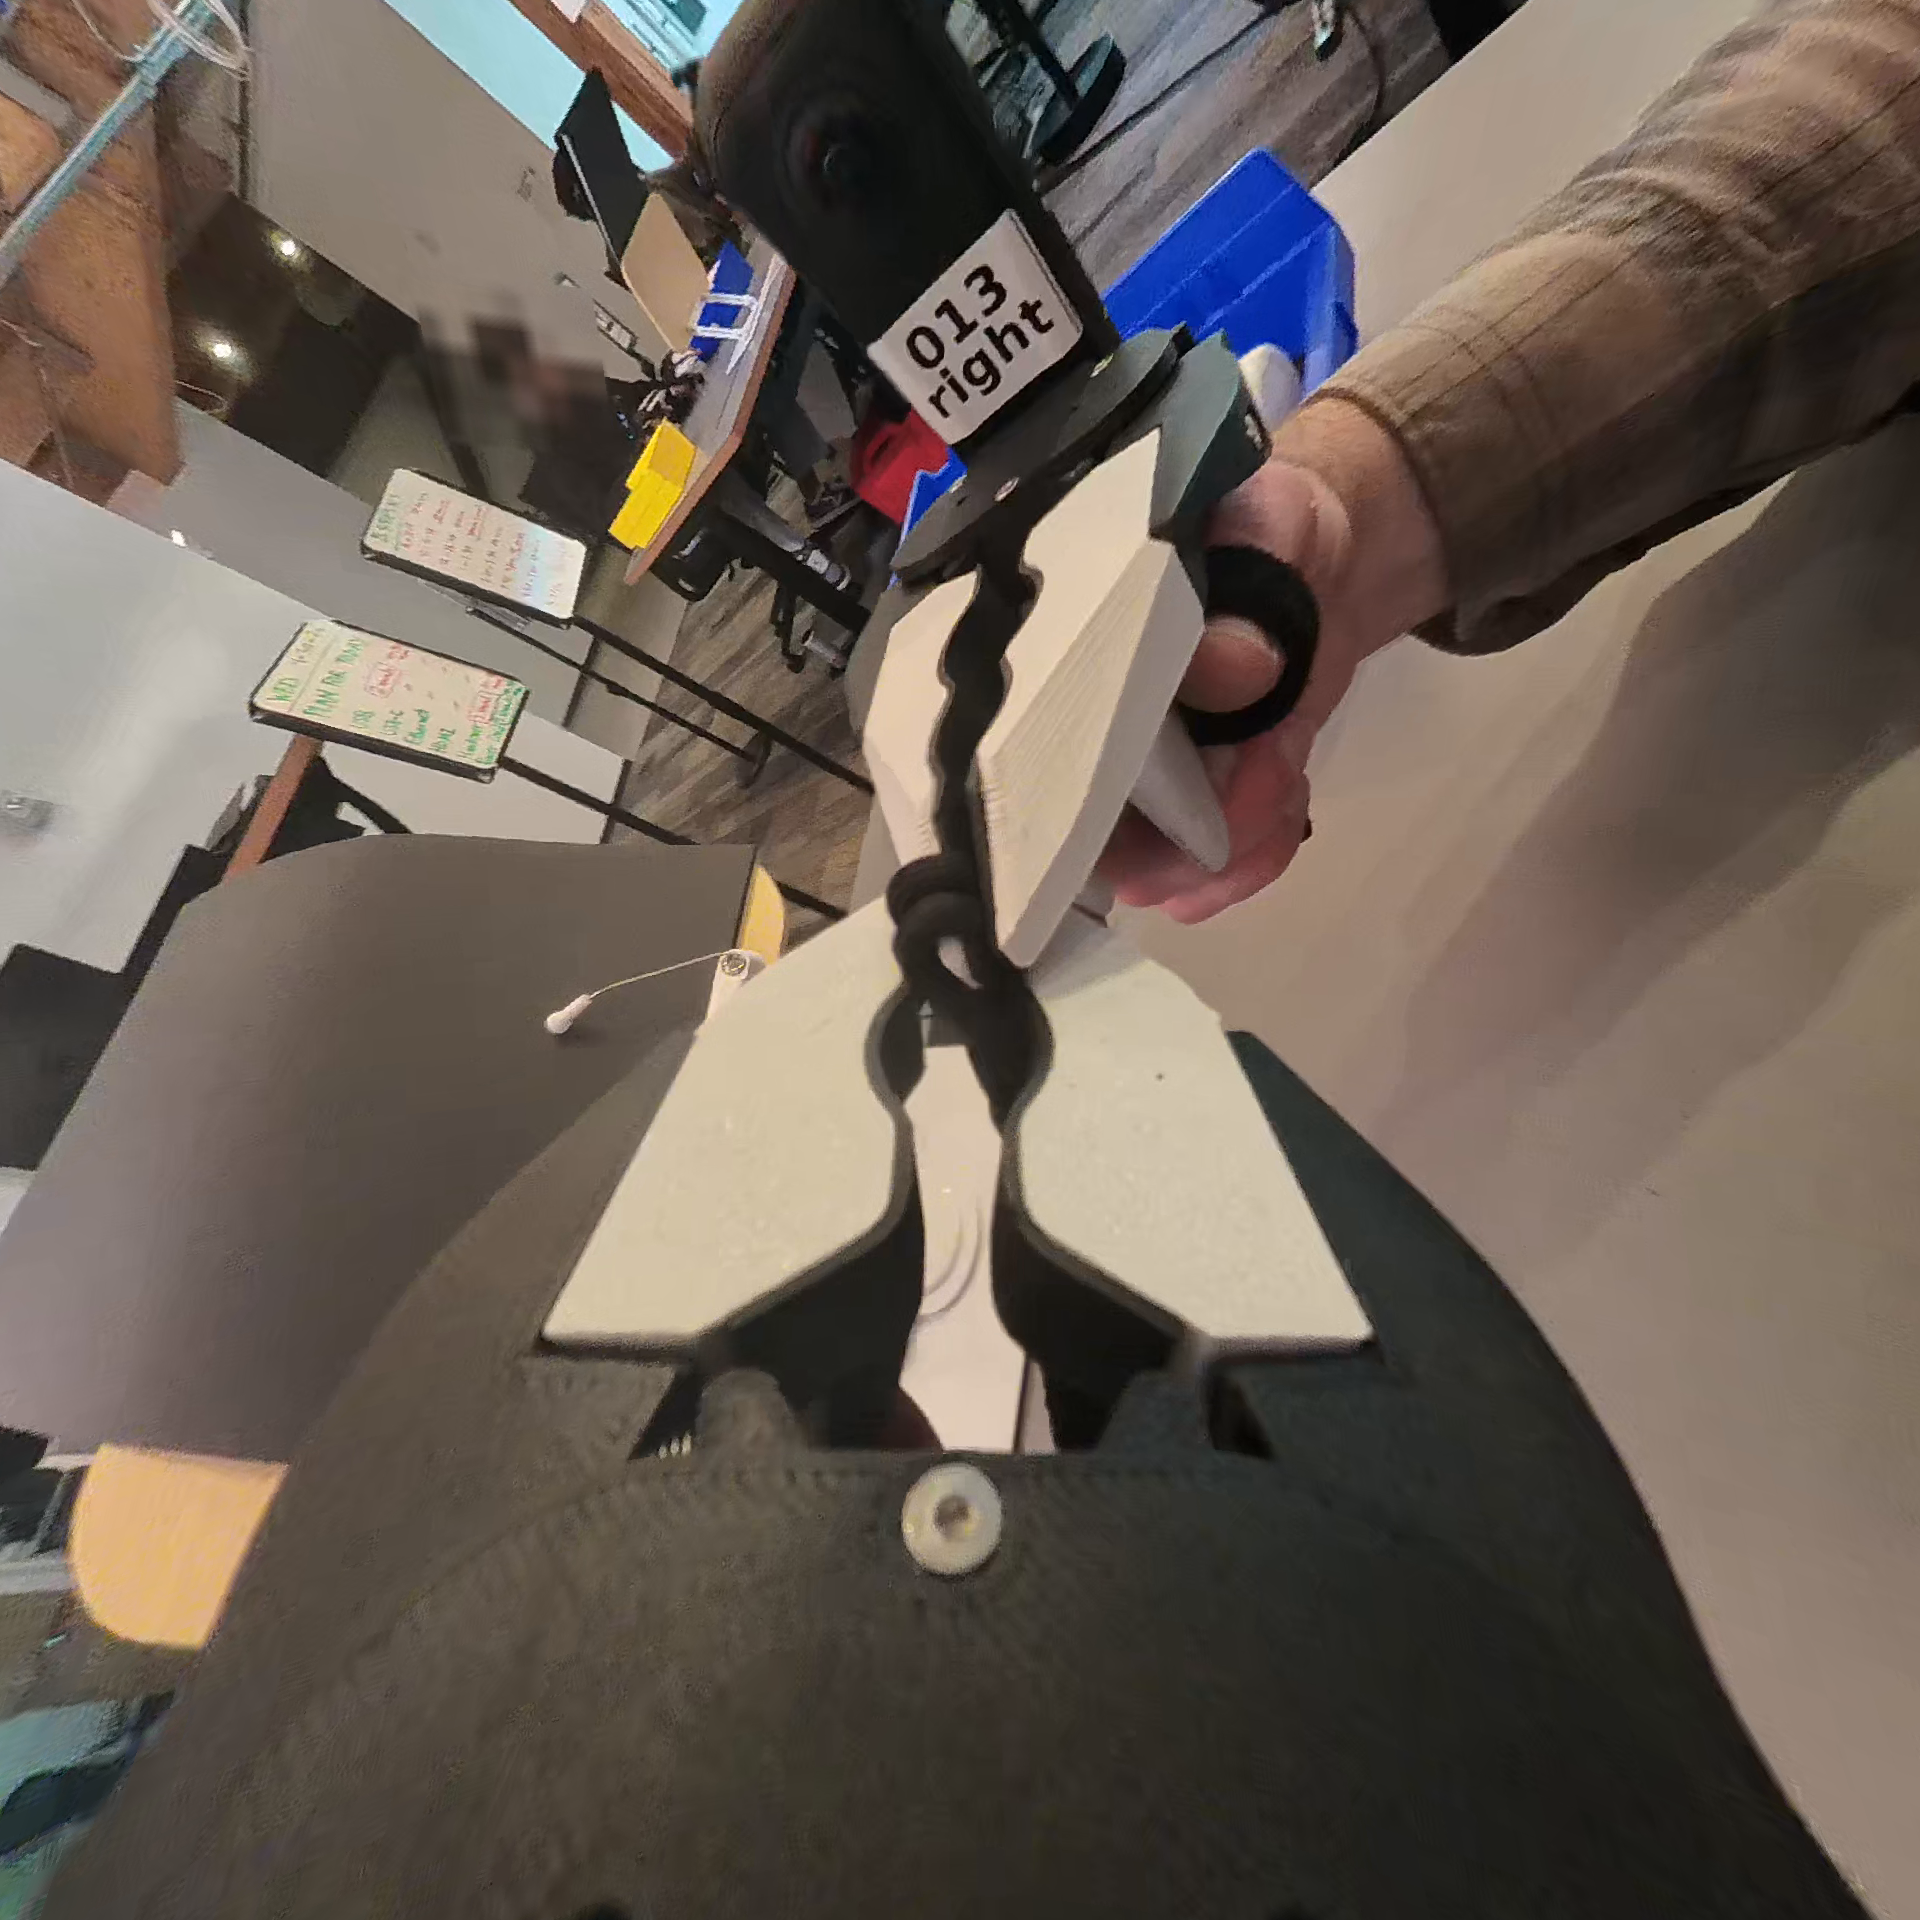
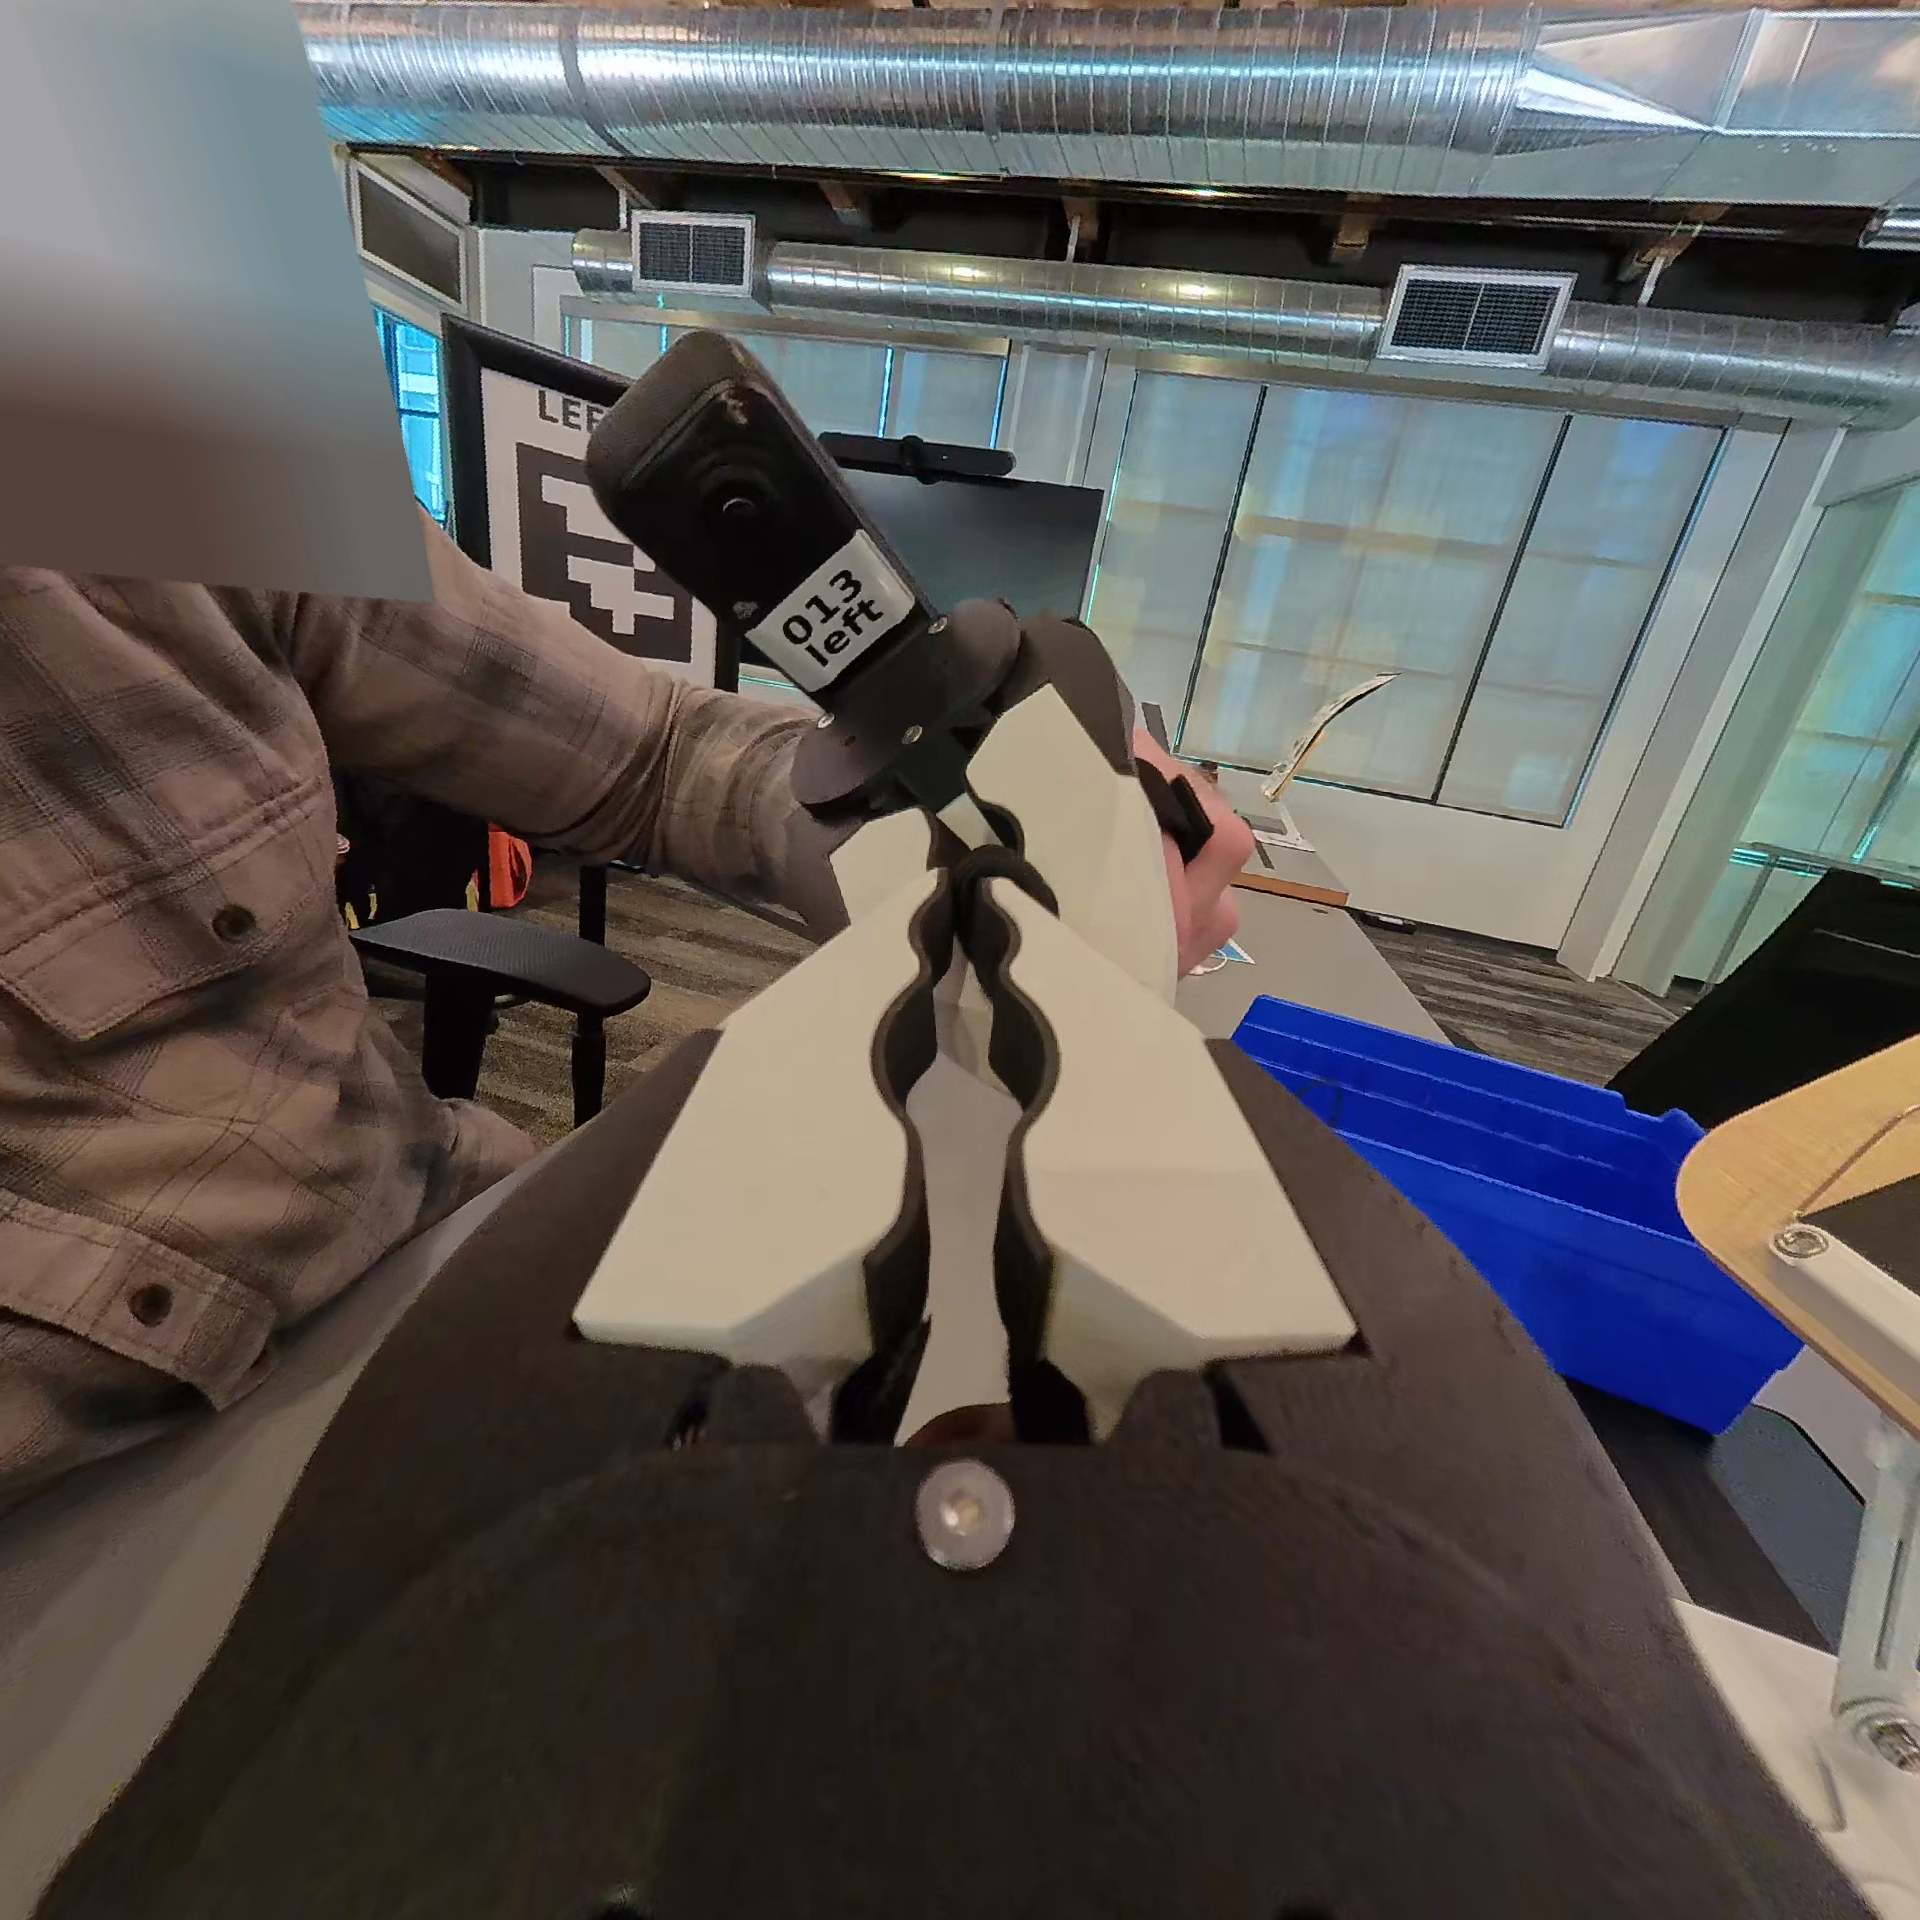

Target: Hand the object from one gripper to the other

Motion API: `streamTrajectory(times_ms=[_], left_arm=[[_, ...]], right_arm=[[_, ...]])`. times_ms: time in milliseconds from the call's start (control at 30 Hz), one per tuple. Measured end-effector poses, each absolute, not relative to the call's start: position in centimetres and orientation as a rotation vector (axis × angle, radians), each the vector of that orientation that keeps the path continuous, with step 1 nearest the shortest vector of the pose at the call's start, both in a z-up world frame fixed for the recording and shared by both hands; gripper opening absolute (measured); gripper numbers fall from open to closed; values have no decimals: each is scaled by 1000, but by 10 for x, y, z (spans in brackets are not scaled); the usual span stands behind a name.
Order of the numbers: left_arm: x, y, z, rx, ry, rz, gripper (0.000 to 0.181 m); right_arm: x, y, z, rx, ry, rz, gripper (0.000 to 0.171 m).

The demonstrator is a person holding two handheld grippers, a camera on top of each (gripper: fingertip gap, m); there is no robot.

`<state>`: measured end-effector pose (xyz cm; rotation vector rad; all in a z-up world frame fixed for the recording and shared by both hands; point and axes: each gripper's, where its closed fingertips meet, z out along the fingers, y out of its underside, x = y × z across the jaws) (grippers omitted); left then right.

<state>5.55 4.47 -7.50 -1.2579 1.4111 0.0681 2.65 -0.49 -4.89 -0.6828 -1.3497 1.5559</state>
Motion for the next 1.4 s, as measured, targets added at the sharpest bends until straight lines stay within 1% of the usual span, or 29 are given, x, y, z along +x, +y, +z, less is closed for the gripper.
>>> streamTrajectory(times_ms=[100,200,333,500,633,700,767,867,1400], left_arm=[[52,50,-74,-1235,1429,192,4],[42,61,-73,-1223,1447,384,3],[27,76,-74,-1226,1485,623,2],[9,90,-74,-1266,1491,787,3],[3,93,-80,-1340,1517,810,3],[4,92,-84,-1367,1538,789,3],[6,91,-86,-1378,1550,766,2],[10,88,-87,-1378,1564,750,2],[16,84,-91,-1368,1593,734,2]], right_arm=[[26,-1,-49,-694,-1351,1513,0],[22,8,-52,-729,-1370,1375,2],[20,17,-63,-751,-1489,1079,24],[28,39,-58,-749,-1510,709,26],[27,49,-52,-673,-1482,376,28],[23,45,-56,-601,-1498,257,28],[19,40,-59,-549,-1507,200,23],[16,43,-63,-542,-1514,124,21],[12,41,-69,-541,-1527,143,3]])
